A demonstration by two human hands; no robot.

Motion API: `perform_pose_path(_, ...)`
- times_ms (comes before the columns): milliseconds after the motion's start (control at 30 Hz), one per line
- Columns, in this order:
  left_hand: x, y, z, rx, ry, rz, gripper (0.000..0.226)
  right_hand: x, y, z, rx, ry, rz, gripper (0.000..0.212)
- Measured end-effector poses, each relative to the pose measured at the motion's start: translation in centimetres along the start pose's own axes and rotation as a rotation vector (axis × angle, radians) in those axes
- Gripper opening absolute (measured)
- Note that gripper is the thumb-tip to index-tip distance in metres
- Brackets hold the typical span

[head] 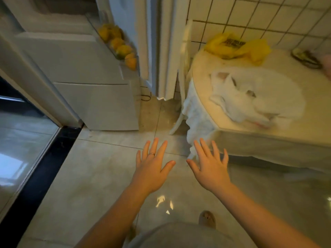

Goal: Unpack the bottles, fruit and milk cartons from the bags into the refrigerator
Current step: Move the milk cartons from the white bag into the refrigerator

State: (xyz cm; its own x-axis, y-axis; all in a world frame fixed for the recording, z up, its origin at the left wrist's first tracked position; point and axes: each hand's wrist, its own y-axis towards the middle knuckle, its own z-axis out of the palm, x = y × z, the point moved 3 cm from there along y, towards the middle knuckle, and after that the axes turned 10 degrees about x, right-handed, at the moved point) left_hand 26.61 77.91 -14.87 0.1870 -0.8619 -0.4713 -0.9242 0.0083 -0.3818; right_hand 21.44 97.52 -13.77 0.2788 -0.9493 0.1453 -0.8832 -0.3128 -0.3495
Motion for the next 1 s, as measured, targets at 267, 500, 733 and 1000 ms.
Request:
perform_pose_path(267, -20.2, 8.2, 7.2, 0.036, -0.004, 0.034, 0.07, -23.3, 0.5, -4.1, 0.008, 0.076, 0.037, 0.07)
perform_pose_path(500, -32.2, 13.5, 9.8, 0.0, -0.036, 0.095, 0.076, -36.1, 2.4, -9.3, -0.047, 0.18, -0.087, 0.065)
perform_pose_path(733, -35.3, 19.8, 7.4, -0.24, -0.174, 0.103, 0.064, -41.0, 8.2, -18.3, -0.477, 0.325, -0.247, 0.045)
perform_pose_path(1000, -37.7, 28.3, 5.8, -0.03, -0.418, 0.029, 0.042, -38.5, 24.1, -23.1, 0.052, -0.334, -0.418, 0.063)
